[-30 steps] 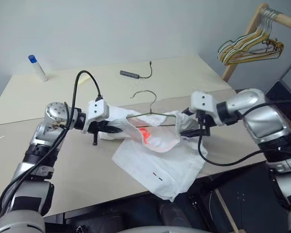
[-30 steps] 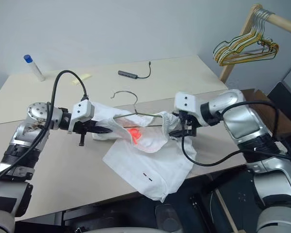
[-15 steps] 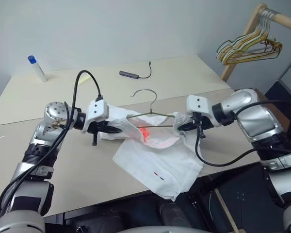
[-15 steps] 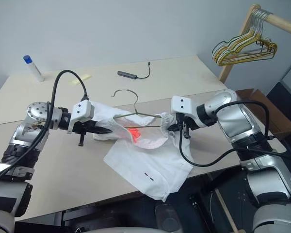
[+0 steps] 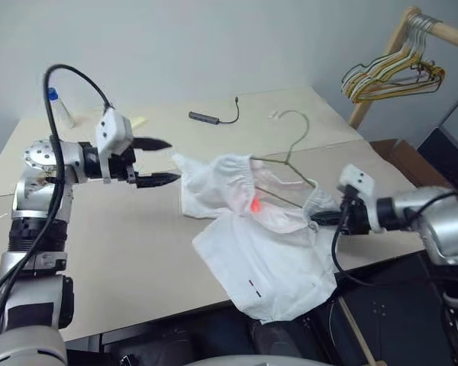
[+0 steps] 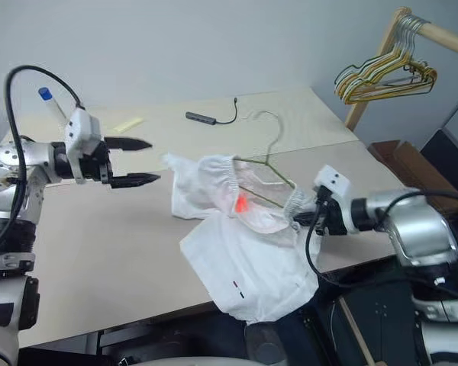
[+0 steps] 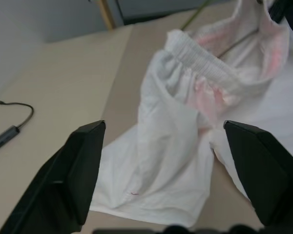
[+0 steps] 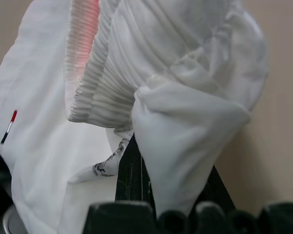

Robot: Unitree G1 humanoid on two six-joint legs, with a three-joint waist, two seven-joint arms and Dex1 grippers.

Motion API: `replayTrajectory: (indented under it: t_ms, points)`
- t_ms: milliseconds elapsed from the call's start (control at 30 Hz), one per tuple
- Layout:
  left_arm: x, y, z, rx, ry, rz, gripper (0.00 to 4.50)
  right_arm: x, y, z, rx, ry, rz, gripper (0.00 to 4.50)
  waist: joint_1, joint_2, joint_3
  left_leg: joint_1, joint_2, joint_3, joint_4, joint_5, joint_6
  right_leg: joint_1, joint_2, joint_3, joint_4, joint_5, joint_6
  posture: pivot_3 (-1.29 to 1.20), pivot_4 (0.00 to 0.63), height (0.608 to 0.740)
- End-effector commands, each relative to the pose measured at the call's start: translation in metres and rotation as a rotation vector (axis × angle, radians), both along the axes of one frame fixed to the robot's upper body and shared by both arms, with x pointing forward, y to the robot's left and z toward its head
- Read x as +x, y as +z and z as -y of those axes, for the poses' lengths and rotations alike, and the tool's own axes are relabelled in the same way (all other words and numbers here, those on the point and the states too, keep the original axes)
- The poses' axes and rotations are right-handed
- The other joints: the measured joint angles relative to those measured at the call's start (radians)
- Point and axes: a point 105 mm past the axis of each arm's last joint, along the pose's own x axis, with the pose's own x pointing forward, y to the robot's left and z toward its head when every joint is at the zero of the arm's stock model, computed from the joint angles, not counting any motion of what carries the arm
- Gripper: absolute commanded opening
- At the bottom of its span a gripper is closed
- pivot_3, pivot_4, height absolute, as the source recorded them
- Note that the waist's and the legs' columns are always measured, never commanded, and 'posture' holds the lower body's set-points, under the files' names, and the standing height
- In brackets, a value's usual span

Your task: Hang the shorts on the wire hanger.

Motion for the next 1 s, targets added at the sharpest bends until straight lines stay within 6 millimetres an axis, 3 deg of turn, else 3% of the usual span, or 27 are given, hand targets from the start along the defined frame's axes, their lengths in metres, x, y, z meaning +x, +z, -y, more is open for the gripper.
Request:
replayTrajectory:
  t_ms: [33, 233, 333, 467, 800, 1000]
  points:
    - [-0.006, 0.043, 0.016, -0.257, 0.018, 0.043, 4.46, -0.003, 0.01, 0.023, 0.045, -0.231, 0.011, 0.0, 0.004, 0.0, 0.0, 0.001, 0.0, 0.0, 0.0, 0.0, 0.0, 0.001, 0.0, 0.0, 0.0, 0.0, 0.0, -0.18, 0.0, 0.74]
    - [-0.036, 0.074, 0.043, -0.486, -0.126, -0.021, 4.46, -0.004, 0.026, 0.069, 0.124, -0.67, 0.013, 0.0, -0.015, 0.003, -0.002, 0.001, 0.0, 0.001, 0.001, 0.0, 0.0, 0.001, 0.0, 0.002, 0.001, 0.001, 0.001, -0.21, 0.0, 0.74]
    - [-0.043, 0.082, 0.048, -0.51, -0.147, -0.013, 4.46, -0.001, 0.04, 0.083, 0.155, -0.82, 0.052, 0.0, -0.027, 0.006, -0.004, 0.002, -0.001, 0.001, 0.001, 0.0, 0.0, 0.002, 0.001, 0.002, 0.001, 0.001, 0.001, -0.22, 0.0, 0.74]
    - [-0.046, 0.088, 0.053, -0.498, -0.16, 0.001, 4.46, 0.015, 0.06, 0.121, 0.201, -1.111, 0.107, 0.0, -0.052, 0.008, -0.005, 0.006, -0.001, 0.001, 0.001, 0.0, 0.0, 0.008, 0.001, 0.002, -0.001, 0.001, 0.001, -0.23, 0.0, 0.74]
    - [-0.052, 0.09, 0.054, -0.489, -0.181, -0.003, 4.46, 0.03, 0.11, 0.157, 0.236, -1.375, 0.176, 0.0, -0.086, 0.01, -0.005, 0.009, -0.002, 0.0, 0.001, 0.0, 0.0, 0.013, 0.0, 0.002, -0.005, 0.0, 0.001, -0.21, 0.0, 0.74]
    - [-0.054, 0.086, 0.054, -0.483, -0.175, -0.004, 4.46, 0.037, 0.116, 0.184, 0.235, -1.53, 0.16, 0.0, -0.097, 0.01, -0.005, 0.009, -0.002, 0.0, 0.0, 0.0, 0.0, 0.014, 0.0, 0.002, -0.006, 0.0, 0.001, -0.2, 0.0, 0.74]
